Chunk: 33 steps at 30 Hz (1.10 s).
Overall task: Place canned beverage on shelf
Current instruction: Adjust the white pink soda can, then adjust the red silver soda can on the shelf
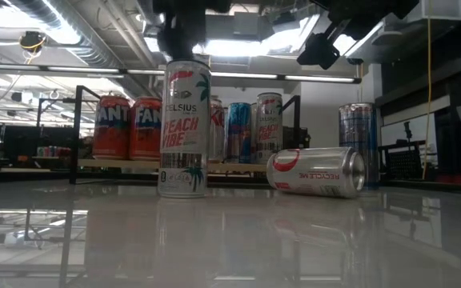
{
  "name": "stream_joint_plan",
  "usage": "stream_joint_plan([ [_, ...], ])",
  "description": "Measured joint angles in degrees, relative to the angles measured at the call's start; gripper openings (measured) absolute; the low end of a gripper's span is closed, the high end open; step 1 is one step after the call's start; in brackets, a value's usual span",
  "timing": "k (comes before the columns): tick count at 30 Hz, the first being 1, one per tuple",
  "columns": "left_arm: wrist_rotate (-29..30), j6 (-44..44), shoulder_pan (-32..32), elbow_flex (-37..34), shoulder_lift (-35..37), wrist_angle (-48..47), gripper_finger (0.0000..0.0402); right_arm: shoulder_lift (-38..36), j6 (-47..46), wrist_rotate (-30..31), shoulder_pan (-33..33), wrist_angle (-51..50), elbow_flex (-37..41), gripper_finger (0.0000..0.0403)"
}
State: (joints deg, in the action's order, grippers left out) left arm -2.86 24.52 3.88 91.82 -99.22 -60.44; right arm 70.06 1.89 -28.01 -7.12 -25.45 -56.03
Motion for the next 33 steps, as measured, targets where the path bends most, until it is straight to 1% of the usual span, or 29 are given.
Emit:
stream_joint_plan([
  [7, 0.81, -4.17, 0.0, 7.91, 0.07, -1.94, 0.0345, 0.0, 0.0, -0.01, -0.02, 0.02, 0.0, 0.0392],
  [9, 2.03, -5.5, 0.0, 9.67, 0.08, -1.85, 0.0344, 0.0, 0.0, 0.0, 0.0, -0.01, 0.0, 0.0392],
  [12, 5.91, -5.94, -0.22, 10.71, 0.11, -1.84, 0.034, 0.0, 0.0, 0.0, -0.02, 0.02, 0.0, 0.0392],
  [14, 6.09, -7.0, -1.11, 10.72, 0.09, -1.96, 0.0334, 0.0, 0.0, 0.0, -0.02, 0.02, 0.0, 0.0392],
  [16, 4.9, -7.47, -2.6, 10.7, 0.09, -2.17, 0.0324, 0.0, 0.07, 0.0, 0.0, 0.02, 0.0, 0.0392],
  [19, 3.58, -9.69, -5.13, 10.1, 0.09, -2.09, 0.0306, 0.0, 0.09, 0.0, -0.01, 0.02, 0.0, 0.0392],
  [23, 3.23, -12.52, -8.72, 8.89, 0.04, -2.08, 0.0272, 0.0, 0.09, 0.0, -0.02, 0.02, 0.0, 0.0392],
  [26, 0.86, -15.18, -11.05, 7.43, 0.04, -1.86, 0.0242, 0.0, 0.09, 0.25, 0.0, 0.02, 0.0, 0.0392],
  [30, -1.3, -19.26, -12.85, 4.41, 0.0, -1.86, 0.02, 0.0, 0.12, 1.88, -0.01, 0.04, 0.0, 0.0392],
  [33, -1.41, -23.22, -13.28, 2.57, 0.0, -1.78, 0.017, 0.0, 0.13, 2.96, -0.01, 0.04, 0.0, 0.0392],
])
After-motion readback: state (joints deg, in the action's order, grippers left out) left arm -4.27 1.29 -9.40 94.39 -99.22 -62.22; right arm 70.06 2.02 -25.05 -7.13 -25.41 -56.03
